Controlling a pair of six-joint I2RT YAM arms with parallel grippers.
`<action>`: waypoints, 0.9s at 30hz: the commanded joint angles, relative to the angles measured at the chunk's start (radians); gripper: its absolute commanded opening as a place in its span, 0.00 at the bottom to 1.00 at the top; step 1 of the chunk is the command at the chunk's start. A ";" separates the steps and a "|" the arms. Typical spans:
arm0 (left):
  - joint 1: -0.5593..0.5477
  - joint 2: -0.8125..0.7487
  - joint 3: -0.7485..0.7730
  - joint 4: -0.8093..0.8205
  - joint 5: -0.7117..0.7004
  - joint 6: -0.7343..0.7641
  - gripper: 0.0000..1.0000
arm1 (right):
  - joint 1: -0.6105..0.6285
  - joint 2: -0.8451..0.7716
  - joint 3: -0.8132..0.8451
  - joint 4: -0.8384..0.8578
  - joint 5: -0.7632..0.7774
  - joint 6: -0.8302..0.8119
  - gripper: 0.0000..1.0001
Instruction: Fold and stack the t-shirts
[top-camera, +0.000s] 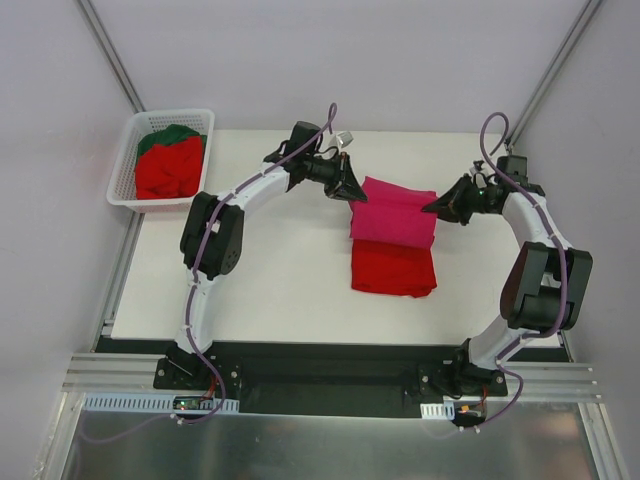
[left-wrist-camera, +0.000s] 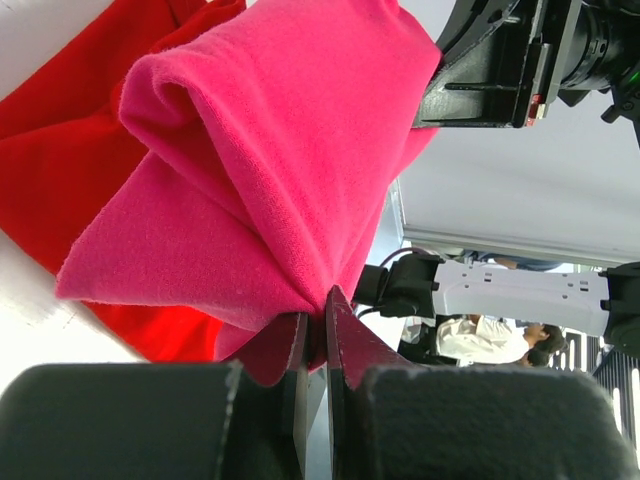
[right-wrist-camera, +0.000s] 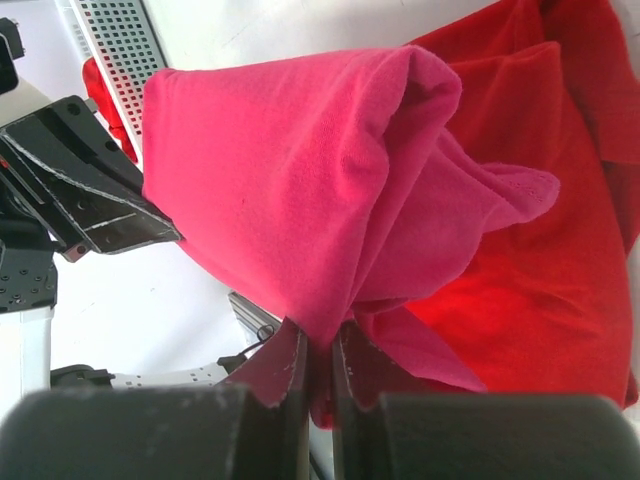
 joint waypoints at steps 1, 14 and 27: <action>-0.003 -0.019 0.011 0.009 0.005 -0.002 0.00 | -0.019 0.002 -0.017 -0.006 0.001 -0.036 0.01; -0.028 0.010 -0.036 0.015 0.031 -0.034 0.00 | -0.019 0.042 -0.043 -0.063 0.021 -0.065 0.01; -0.066 -0.031 -0.164 0.024 0.059 -0.061 0.00 | -0.013 0.035 -0.051 -0.174 0.052 -0.111 0.01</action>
